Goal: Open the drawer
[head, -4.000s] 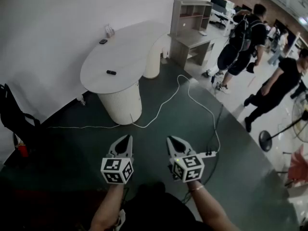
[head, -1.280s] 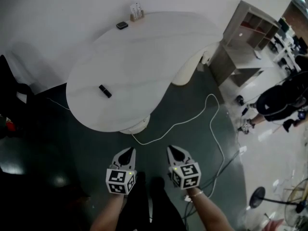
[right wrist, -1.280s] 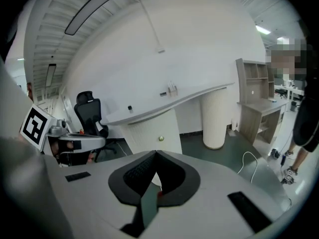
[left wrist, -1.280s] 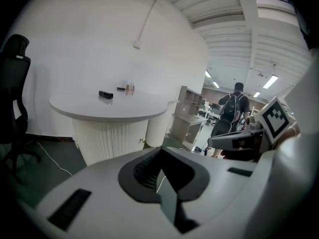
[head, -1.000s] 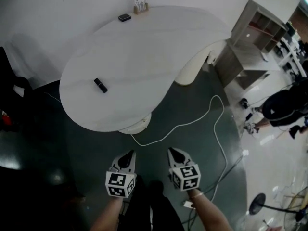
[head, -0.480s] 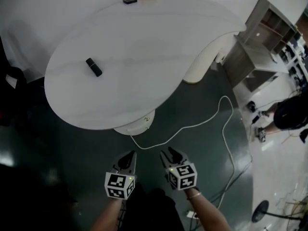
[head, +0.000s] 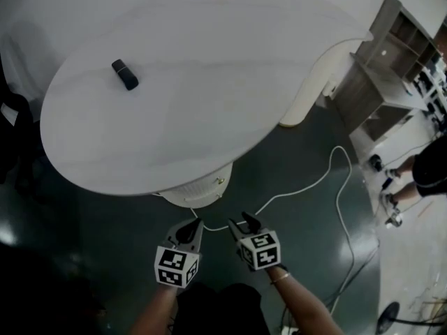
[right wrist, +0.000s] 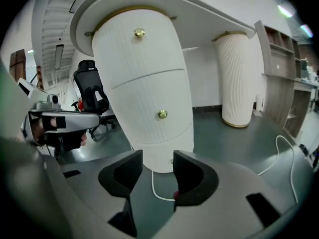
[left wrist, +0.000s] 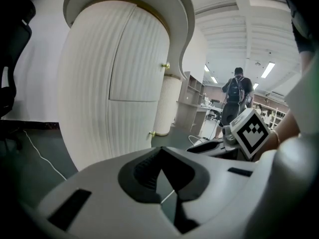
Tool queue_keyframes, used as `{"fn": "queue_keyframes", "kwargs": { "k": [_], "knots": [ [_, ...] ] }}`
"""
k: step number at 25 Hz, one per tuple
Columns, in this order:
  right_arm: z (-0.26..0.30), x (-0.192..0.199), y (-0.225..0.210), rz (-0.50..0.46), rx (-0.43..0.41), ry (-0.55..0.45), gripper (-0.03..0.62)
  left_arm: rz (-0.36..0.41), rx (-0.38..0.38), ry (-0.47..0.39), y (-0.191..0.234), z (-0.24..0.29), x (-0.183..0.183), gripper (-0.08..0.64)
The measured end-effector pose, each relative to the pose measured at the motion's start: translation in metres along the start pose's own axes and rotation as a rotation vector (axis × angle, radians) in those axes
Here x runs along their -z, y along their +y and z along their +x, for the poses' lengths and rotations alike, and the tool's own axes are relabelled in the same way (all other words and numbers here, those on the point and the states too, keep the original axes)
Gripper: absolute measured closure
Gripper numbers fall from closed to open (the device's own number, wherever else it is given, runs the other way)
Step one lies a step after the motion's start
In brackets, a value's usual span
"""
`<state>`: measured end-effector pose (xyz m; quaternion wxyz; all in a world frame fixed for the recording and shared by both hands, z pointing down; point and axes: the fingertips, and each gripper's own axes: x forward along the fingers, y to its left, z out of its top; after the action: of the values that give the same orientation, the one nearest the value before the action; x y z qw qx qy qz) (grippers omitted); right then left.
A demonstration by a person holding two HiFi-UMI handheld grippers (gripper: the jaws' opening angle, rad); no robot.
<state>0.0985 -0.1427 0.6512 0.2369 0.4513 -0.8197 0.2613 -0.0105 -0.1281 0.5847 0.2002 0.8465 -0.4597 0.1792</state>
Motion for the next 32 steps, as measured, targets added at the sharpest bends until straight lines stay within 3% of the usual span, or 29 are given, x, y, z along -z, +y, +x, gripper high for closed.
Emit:
{"fn": "queue_keyframes", "kwargs": {
  "k": [8, 15, 32],
  "knots": [
    [0.084, 0.032, -0.021, -0.088, -0.004, 0.035, 0.417, 0.012, -0.021, -0.004, 0.037, 0.051, 0.040, 0.558],
    [0.142, 0.049, -0.031, -0.168, -0.009, 0.055, 0.417, 0.033, -0.044, -0.017, 0.069, 0.065, 0.064, 0.558],
    [0.218, 0.077, -0.047, -0.310, 0.017, 0.201, 0.417, 0.050, -0.074, -0.048, 0.097, 0.069, 0.063, 0.558]
  ]
}}
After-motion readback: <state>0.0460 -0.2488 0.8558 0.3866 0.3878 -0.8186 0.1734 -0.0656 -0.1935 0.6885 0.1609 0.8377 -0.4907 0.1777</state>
